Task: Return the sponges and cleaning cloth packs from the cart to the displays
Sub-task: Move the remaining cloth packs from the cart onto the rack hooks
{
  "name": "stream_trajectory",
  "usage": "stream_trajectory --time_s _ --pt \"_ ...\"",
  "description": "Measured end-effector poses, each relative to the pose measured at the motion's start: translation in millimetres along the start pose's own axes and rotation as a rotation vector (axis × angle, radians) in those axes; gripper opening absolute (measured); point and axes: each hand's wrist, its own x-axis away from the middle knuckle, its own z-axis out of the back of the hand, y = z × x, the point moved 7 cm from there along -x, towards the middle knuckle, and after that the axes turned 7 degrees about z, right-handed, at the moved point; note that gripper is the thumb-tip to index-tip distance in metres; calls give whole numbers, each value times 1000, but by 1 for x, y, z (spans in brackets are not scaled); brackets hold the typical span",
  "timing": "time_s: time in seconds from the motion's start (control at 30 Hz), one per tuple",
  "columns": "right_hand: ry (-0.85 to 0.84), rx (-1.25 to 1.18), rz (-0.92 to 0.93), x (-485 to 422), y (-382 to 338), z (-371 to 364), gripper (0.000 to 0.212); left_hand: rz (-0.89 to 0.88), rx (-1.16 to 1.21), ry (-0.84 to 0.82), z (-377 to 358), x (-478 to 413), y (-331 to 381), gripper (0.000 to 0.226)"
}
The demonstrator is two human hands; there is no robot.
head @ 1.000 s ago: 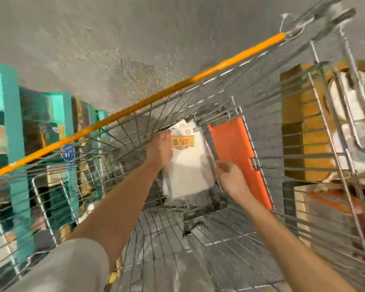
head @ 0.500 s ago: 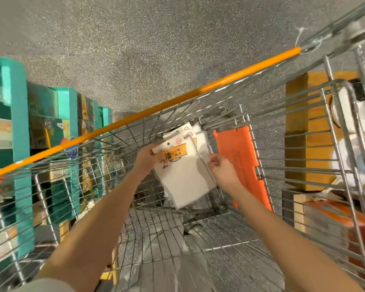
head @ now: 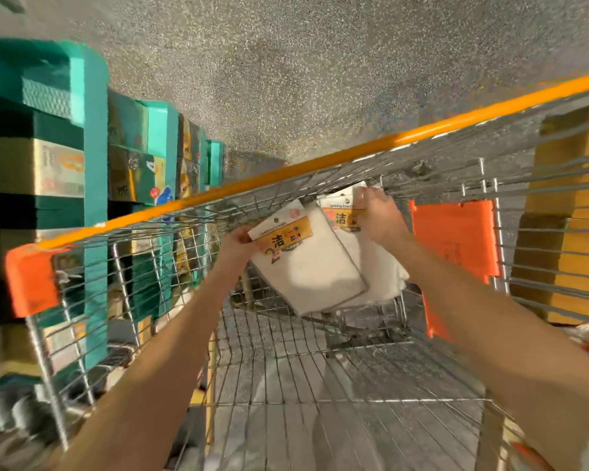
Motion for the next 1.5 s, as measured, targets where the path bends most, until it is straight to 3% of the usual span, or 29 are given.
stream_trajectory --time_s 0.13,0.27,0.37,0.53,0.63,0.73,0.9,1.03,1.13,1.23,1.3,1.5 --pt "-80 139 49 3 -11 1 68 -14 38 -35 5 2 -2 26" --pt "-117 234 12 8 -5 -2 69 -52 70 -53 6 10 2 21" --pt "-112 196 7 11 -2 -5 68 -99 90 -78 3 21 5 21" --pt "-133 169 -87 9 3 -8 86 -134 121 -72 -2 38 -6 20" --pt "-32 181 -134 14 0 1 67 -127 133 -43 -1 48 -19 19" --pt "54 238 -36 26 -9 9 54 -95 152 -7 2 56 -26 22" --pt "108 -133 -44 75 1 31 14 -125 166 -9 10 92 -13 29" --pt "133 -187 151 131 -16 67 25 -234 190 -31 8 146 9 20" --pt "223 -166 278 185 -38 104 22 -363 148 33 29 193 11 4" --pt "290 -129 378 239 -70 138 18 -478 179 46 57 241 5 46" --pt "316 -126 467 297 -102 158 15 -554 193 86 79 303 -4 51" --pt "338 -205 710 425 -218 196 8 -709 313 229 168 465 -39 18"
